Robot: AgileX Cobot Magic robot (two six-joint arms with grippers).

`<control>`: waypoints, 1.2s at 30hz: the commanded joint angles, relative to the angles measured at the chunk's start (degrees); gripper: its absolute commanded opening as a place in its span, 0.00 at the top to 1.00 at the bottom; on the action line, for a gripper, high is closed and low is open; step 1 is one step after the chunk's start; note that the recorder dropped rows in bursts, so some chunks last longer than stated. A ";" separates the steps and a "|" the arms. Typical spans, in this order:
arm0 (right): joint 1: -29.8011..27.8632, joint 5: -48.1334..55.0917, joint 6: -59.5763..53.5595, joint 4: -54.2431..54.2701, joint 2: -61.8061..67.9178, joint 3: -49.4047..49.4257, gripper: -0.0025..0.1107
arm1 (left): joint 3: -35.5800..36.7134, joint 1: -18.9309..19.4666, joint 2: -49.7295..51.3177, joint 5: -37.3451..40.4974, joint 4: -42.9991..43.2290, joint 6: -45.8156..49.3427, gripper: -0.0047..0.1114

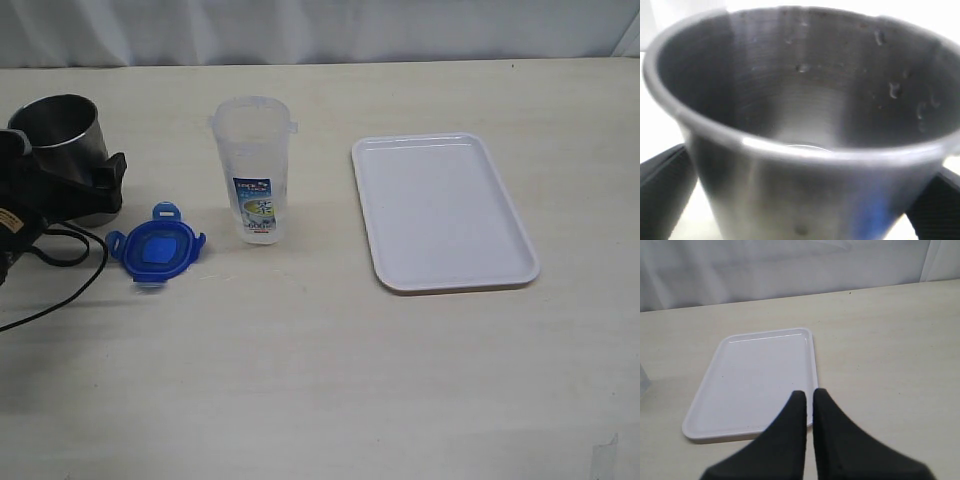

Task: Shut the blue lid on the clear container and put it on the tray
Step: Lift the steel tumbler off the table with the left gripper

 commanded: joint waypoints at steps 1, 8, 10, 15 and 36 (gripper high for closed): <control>-0.02 0.09 0.16 0.21 -0.26 0.12 0.94 | -0.25 0.18 0.21 -0.95 -0.39 -0.27 0.05; -0.02 0.09 0.16 0.21 -0.26 0.12 0.94 | -0.49 0.18 0.21 -0.95 -0.39 -0.27 0.05; -0.02 0.09 0.16 0.21 -0.26 0.12 0.94 | -0.90 0.18 0.21 -0.95 -0.39 -0.27 0.05; -0.02 0.09 0.16 0.21 -0.26 0.12 0.94 | -1.28 0.18 0.21 -0.95 -0.39 -0.50 0.05; -0.02 0.09 0.16 0.21 -0.26 0.12 0.94 | -1.81 0.18 0.21 -0.95 0.89 -0.50 0.06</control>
